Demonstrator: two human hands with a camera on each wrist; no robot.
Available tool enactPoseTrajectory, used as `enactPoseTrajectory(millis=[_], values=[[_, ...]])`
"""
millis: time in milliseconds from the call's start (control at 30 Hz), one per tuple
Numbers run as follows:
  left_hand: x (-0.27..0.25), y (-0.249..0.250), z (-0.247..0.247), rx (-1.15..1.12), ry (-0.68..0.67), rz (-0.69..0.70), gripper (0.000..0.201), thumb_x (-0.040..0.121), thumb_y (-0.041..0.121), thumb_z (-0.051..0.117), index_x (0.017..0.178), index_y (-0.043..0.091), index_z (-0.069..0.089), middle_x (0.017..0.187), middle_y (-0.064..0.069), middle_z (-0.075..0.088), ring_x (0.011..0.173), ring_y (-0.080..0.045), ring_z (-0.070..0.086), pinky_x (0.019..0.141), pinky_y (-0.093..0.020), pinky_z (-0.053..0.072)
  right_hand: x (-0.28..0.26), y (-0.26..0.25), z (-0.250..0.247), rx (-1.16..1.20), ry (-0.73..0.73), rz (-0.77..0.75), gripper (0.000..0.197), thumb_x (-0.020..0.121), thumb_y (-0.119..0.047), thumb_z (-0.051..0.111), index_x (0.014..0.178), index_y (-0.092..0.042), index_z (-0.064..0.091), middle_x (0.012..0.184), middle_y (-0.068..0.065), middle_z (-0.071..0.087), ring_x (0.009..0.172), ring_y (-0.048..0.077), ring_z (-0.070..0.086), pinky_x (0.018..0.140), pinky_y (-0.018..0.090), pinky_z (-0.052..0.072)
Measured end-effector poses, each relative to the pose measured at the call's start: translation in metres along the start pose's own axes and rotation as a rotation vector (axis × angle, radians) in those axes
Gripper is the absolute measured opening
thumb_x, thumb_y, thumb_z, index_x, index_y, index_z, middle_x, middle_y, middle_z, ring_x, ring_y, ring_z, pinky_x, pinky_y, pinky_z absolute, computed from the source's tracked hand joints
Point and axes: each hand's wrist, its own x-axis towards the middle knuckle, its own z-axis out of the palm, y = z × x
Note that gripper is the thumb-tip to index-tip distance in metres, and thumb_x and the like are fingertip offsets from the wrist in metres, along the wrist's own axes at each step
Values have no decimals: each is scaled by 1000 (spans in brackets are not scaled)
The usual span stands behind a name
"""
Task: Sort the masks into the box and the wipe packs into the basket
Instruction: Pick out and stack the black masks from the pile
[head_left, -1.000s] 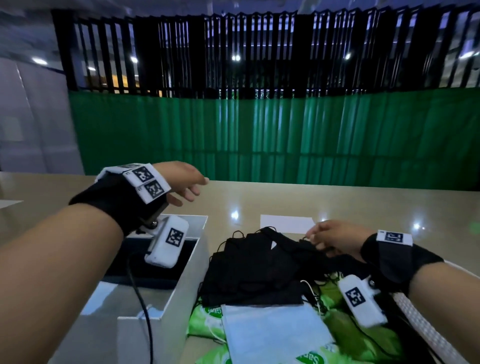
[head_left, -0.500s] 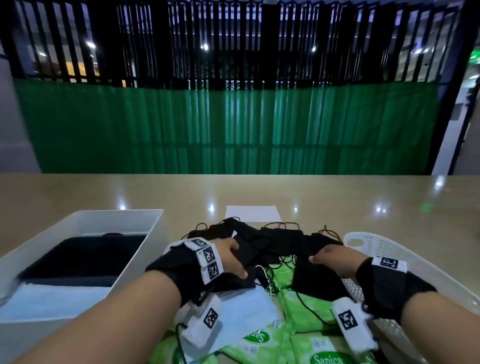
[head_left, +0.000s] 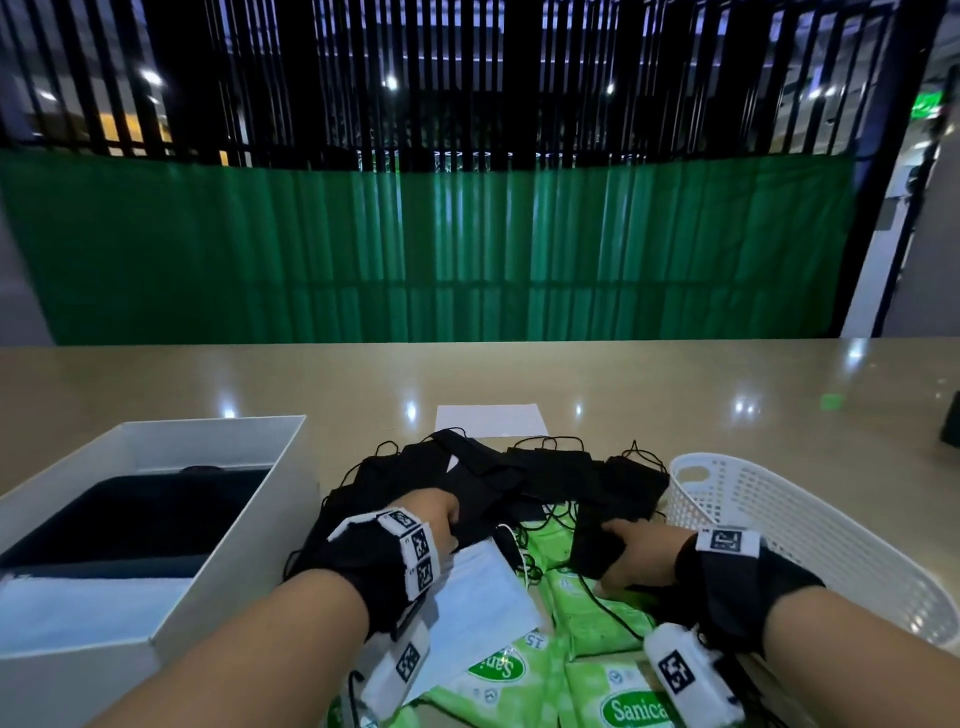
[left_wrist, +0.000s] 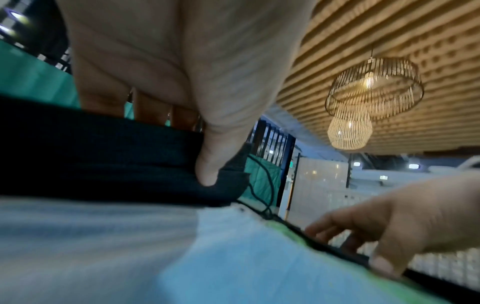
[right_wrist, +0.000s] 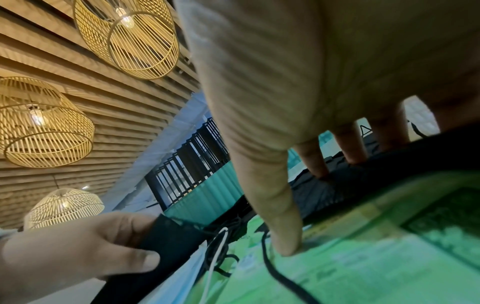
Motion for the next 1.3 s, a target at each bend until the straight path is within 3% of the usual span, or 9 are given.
enactPoseTrajectory(millis=[100, 267, 433, 600, 767, 833, 967, 1200, 1300], values=[[-12, -2, -18, -76, 133, -1, 3, 89, 21, 53, 90, 18, 52, 86, 2, 52, 81, -16, 50, 68, -24, 38, 1, 2, 1, -6, 2, -8, 91, 76, -55, 66, 149, -28, 19, 146, 9, 36, 134, 27, 35, 110, 32, 32], [-35, -2, -64, -343, 456, 102, 21, 90, 24, 54, 110, 18, 57, 103, -1, 64, 95, -22, 61, 80, -26, 45, 3, 5, 2, 11, -1, -22, 93, 75, -57, 66, 149, -29, 18, 147, 7, 34, 133, 25, 37, 107, 32, 34], [-44, -7, -98, -891, 480, 187, 11, 90, 18, 59, 99, 24, 60, 101, -5, 70, 94, -22, 67, 91, -43, 52, 3, 6, 4, -42, 4, -26, 93, 76, -61, 63, 150, -30, 16, 148, 6, 34, 133, 26, 39, 106, 35, 36], [-43, 0, -88, -1273, 390, 192, 15, 94, 2, 51, 95, 16, 56, 91, -9, 66, 79, -21, 64, 73, -33, 56, 1, 5, 3, -46, -6, -28, 91, 78, -59, 62, 150, -29, 15, 150, 7, 30, 135, 25, 36, 108, 33, 33], [-5, -30, -34, -1051, 397, -91, 31, 75, 29, 67, 97, 9, 63, 101, -14, 69, 96, -31, 65, 92, -43, 50, 0, 5, 4, -48, -7, -24, 90, 79, -58, 61, 151, -30, 13, 151, 7, 29, 136, 26, 35, 109, 33, 32], [-3, -41, -22, -957, 433, -202, 14, 86, 16, 59, 97, 9, 64, 96, -12, 66, 97, -30, 63, 84, -29, 46, 0, 5, 5, -41, -14, -22, 91, 80, -58, 61, 151, -30, 12, 151, 7, 27, 136, 26, 34, 108, 33, 32], [-9, -58, -18, -960, 573, -409, 24, 93, 11, 49, 115, 1, 56, 107, -18, 59, 106, -35, 56, 79, -28, 35, 2, 6, 5, -22, -24, -29, 91, 81, -57, 61, 151, -29, 11, 152, 8, 25, 136, 27, 34, 109, 34, 32], [-17, -53, -34, -1127, 631, -312, 17, 95, 20, 47, 111, 15, 49, 101, -10, 57, 92, -28, 55, 84, -31, 42, 1, 4, 5, -19, -24, -26, 90, 81, -56, 61, 151, -30, 11, 152, 7, 26, 136, 26, 35, 109, 34, 32], [-20, -41, -43, -1188, 603, -159, 6, 87, 32, 52, 93, 31, 51, 100, -5, 65, 93, -30, 63, 90, -46, 50, 0, 4, 3, -16, -20, -27, 92, 78, -57, 63, 151, -30, 14, 151, 6, 29, 135, 25, 35, 109, 33, 32]])
